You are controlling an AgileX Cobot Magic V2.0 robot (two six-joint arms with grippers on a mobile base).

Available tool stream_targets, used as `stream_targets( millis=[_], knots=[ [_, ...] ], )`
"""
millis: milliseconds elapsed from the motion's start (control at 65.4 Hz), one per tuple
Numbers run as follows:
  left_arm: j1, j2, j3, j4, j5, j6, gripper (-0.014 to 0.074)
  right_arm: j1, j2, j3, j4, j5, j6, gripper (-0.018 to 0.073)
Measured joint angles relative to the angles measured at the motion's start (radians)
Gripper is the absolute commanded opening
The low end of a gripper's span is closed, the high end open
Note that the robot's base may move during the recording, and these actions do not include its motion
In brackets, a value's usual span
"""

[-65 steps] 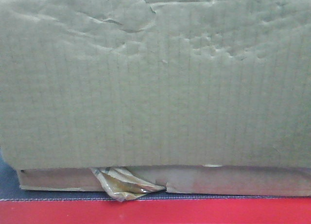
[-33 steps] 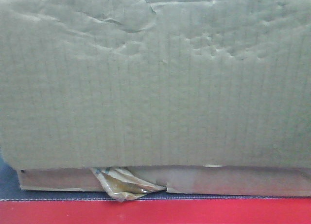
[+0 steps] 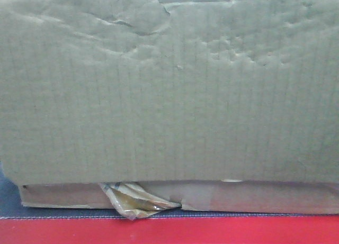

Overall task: Stack two boxes on right shelf middle
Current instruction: 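Lower the open left gripper onto the box wall and close it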

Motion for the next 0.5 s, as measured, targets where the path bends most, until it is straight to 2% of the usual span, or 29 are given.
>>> stream_targets(
  millis=[107,229,290,504],
  knots=[
    [0.0,0.0,0.0,-0.002,-0.011,0.01,0.0233,0.0,0.0,0.0,0.0,0.0,0.0,-0.0165],
    [0.0,0.0,0.0,-0.002,-0.021,0.015,0.0349,0.0,0.0,0.0,0.0,0.0,0.0,-0.0165],
    [0.0,0.0,-0.002,0.0,-0.028,0.017,0.0372,0.0,0.0,0.0,0.0,0.0,0.0,-0.0165],
    [0.0,0.0,-0.104,0.0,-0.011,0.043,0.0367,0.0,0.0,0.0,0.0,0.0,0.0,-0.0165]
  ],
)
